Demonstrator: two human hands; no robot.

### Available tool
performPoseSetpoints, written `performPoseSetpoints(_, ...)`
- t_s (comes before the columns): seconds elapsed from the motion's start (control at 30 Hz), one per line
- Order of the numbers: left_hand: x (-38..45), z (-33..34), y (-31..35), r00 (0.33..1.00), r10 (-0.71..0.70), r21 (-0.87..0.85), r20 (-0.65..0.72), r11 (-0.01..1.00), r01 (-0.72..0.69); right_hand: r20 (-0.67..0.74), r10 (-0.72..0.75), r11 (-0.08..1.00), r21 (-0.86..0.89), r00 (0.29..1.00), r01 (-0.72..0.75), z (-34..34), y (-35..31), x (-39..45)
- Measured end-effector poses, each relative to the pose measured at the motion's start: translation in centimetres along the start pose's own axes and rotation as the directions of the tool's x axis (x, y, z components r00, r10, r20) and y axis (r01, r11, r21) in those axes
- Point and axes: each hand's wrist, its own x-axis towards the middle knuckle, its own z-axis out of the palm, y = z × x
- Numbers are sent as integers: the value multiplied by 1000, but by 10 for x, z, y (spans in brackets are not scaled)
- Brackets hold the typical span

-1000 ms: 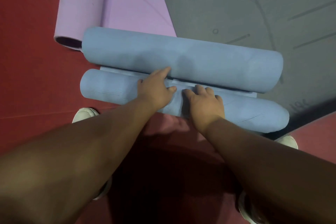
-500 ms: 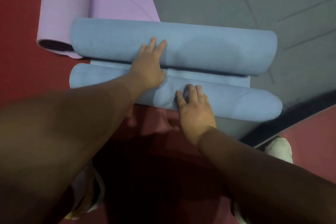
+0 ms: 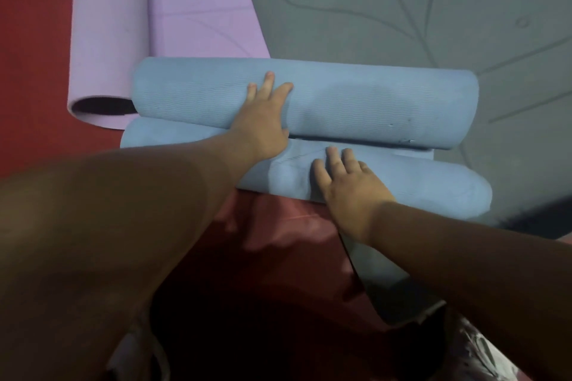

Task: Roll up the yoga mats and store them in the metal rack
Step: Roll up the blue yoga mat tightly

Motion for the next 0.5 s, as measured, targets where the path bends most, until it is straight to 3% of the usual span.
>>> performPoseSetpoints(0.2,-18,-2,-2,993,122,282,2,952,-117,81,-46,995,-86,996,53,12,34,-3)
performPoseSetpoints(0.33,-43,-12,-20,922,378,400,81,835,-377,-66,41,999,-7,997,-42,30,32,2)
performPoseSetpoints(0.5,-57,-22,-45,934,277,473,226,807,-354,-200,1,999,34,980,6,25,47,1)
